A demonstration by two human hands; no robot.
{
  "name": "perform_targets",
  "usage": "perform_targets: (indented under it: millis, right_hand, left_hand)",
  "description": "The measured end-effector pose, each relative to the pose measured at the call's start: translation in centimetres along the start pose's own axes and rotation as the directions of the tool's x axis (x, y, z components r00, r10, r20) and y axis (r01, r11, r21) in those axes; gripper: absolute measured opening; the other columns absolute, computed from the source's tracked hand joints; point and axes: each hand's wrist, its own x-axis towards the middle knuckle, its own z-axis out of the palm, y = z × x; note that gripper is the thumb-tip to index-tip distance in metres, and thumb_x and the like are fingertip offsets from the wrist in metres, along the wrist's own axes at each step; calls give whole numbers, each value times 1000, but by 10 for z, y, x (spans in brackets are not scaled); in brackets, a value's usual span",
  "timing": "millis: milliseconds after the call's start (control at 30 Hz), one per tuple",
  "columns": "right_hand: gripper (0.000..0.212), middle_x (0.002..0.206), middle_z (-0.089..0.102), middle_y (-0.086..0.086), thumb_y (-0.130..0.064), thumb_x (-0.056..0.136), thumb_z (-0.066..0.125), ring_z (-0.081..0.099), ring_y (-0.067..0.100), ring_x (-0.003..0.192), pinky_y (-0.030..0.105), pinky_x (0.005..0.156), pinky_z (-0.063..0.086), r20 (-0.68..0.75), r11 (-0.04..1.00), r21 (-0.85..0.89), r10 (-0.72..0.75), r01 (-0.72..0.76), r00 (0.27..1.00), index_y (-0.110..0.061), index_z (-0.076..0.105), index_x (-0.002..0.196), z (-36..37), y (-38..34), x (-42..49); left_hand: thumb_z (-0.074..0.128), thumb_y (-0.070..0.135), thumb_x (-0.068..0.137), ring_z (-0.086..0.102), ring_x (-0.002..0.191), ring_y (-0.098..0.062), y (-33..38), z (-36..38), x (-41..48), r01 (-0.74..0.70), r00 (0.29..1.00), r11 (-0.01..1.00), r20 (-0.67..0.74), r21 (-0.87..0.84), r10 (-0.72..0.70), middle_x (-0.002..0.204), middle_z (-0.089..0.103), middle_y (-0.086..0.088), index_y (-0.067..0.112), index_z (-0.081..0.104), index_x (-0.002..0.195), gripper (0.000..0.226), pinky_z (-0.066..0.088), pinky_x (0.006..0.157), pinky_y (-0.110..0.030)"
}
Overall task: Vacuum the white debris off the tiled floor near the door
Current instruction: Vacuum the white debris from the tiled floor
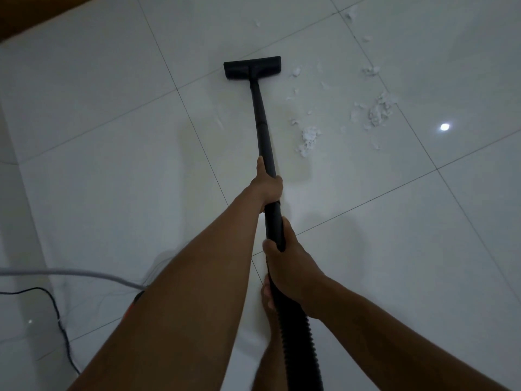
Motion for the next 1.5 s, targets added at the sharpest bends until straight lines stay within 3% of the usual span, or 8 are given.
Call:
perform_targets:
  millis: [233, 433, 567, 667, 833, 1033, 1267, 1500]
  right_hand:
    - [59, 87, 59, 18, -27, 109, 41, 56, 17, 44, 24, 42, 51, -5, 1000, -11, -14, 13, 1000, -52, 15, 156, -9, -22, -2]
    - [61, 80, 57, 14, -24, 109, 41, 54, 13, 42, 22, 39, 49, -14, 999, -8, -40, 40, 999, -49, 16, 158, -7, -28, -5]
    - [59, 81, 57, 16, -24, 109, 41, 54, 14, 38, 23, 40, 49, -9, 1000, 5, -27, 27, 1000, -49, 17, 156, -2, -21, -16]
    - [58, 83, 58, 17, -25, 109, 41, 54, 13, 37, 24, 41, 50, -4, 1000, -1, -24, 24, 1000, -49, 17, 156, 2, -13, -31]
    - [52, 84, 58, 15, -27, 110, 40, 53, 10, 38, 19, 40, 47, -21, 999, -42, -14, 13, 1000, -44, 21, 156, 10, 4, -59]
    - [52, 83, 58, 15, -26, 110, 41, 55, 14, 44, 22, 43, 49, -6, 1000, -8, -14, 14, 1000, -44, 24, 155, 14, 2, -80]
    - [51, 77, 57, 13, -26, 110, 40, 52, 11, 36, 20, 39, 47, -30, 1000, -18, -14, 14, 999, -40, 23, 156, 12, -27, -80]
    - [47, 79, 57, 17, -24, 108, 42, 54, 16, 38, 26, 44, 51, 10, 998, 66, -9, 8, 1000, -40, 32, 151, 12, -45, -113]
  left_hand:
    - [39, 24, 107, 55, 80, -19, 20, -5, 4, -7, 1000, 1000, -13, -2, 7, 147, 45, -12, 40, -18, 156, 77, 46, 58, -29]
    - [40, 22, 106, 59, 91, -25, 23, -8, 1, 1, 1000, 1000, -7, -9, -1, 145, 47, -15, 42, -18, 156, 79, 52, 69, -34]
    - [40, 23, 106, 56, 83, -21, 15, -8, -10, 2, 1000, 1000, -3, 9, -2, 144, 47, -15, 40, -18, 156, 79, 51, 67, -33]
    - [40, 23, 106, 56, 91, -23, 6, -5, -25, 14, 1000, 1000, -1, 5, -14, 144, 47, -14, 41, -18, 156, 79, 53, 78, -37]
    - [40, 23, 107, 56, 81, -20, -9, 1, -56, 30, 999, 999, 18, -27, -29, 147, 43, -12, 40, -18, 156, 78, 51, 63, -32]
    - [40, 24, 106, 58, 99, -28, -10, -2, -73, 55, 998, 998, 34, -7, -55, 146, 44, -12, 41, -18, 156, 78, 56, 90, -44]
    - [40, 23, 105, 56, 98, -27, 16, -16, -73, 89, 995, 996, 44, 6, -90, 145, 45, -15, 42, -18, 156, 80, 56, 91, -44]
    - [40, 16, 103, 55, 92, -25, 38, -24, -106, 140, 988, 990, 67, 24, -142, 138, 51, -19, 40, -16, 157, 81, 54, 76, -39]
